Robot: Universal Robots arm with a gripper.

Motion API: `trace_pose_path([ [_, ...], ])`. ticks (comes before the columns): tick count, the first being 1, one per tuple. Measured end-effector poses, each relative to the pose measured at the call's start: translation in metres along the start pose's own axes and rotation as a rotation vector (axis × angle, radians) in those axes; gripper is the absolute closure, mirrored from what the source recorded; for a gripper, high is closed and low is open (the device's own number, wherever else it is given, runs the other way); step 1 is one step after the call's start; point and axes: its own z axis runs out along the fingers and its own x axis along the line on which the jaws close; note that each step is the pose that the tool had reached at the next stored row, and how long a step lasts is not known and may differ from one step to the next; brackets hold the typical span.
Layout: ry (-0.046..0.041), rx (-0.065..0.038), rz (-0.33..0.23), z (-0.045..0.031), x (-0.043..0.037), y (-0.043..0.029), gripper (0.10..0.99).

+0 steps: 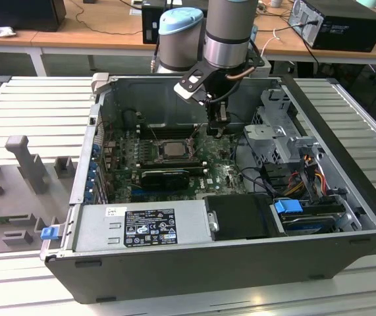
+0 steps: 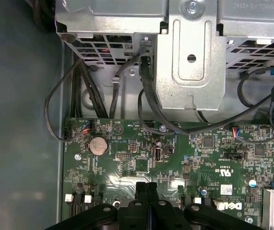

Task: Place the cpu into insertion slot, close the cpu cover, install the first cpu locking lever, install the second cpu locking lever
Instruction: 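Close the cpu cover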

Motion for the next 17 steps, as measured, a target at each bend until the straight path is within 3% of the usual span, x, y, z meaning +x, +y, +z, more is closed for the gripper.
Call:
trace_pose_path([
  [17,0.0000,0.000,0.000,-0.0001,0.0001,-0.0029,0.980],
])
